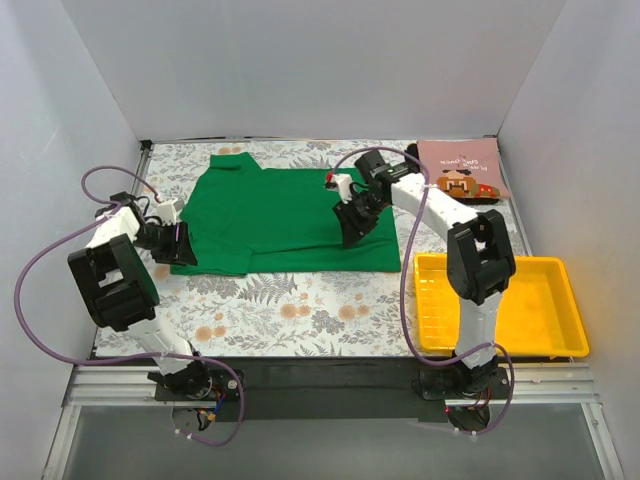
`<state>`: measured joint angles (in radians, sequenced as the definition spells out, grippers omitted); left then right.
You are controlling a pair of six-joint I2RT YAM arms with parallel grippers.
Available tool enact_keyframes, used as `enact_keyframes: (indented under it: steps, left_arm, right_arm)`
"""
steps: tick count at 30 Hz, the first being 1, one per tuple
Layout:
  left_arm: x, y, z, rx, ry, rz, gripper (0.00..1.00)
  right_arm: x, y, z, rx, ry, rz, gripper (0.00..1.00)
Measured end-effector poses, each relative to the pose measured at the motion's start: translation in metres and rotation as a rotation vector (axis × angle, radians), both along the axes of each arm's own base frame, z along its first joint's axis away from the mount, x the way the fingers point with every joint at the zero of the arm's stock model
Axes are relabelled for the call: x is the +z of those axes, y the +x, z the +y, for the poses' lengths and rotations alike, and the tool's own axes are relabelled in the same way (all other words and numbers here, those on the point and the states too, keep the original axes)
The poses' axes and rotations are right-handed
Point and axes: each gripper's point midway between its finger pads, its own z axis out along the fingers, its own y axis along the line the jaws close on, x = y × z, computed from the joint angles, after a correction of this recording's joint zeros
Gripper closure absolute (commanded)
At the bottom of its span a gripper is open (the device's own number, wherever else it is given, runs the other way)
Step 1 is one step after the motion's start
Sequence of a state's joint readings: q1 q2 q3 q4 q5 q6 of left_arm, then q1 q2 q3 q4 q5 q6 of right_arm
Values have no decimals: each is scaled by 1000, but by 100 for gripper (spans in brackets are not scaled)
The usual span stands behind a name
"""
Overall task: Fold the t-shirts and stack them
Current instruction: Fold the tshirt
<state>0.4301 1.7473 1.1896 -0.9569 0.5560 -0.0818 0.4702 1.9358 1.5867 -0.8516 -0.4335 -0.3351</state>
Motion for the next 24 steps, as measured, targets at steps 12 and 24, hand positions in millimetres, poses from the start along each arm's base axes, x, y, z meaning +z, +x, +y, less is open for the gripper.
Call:
enact_keyframes:
  steps: [12, 24]
  left_arm:
    - [-32, -3, 4, 126, 9, 102, 59]
    - [-32, -1, 5, 175, 12, 115, 59]
  right_arm:
    - [-4, -31, 195, 50, 262, 106, 54]
    - [-36, -61, 262, -79, 337, 274, 45]
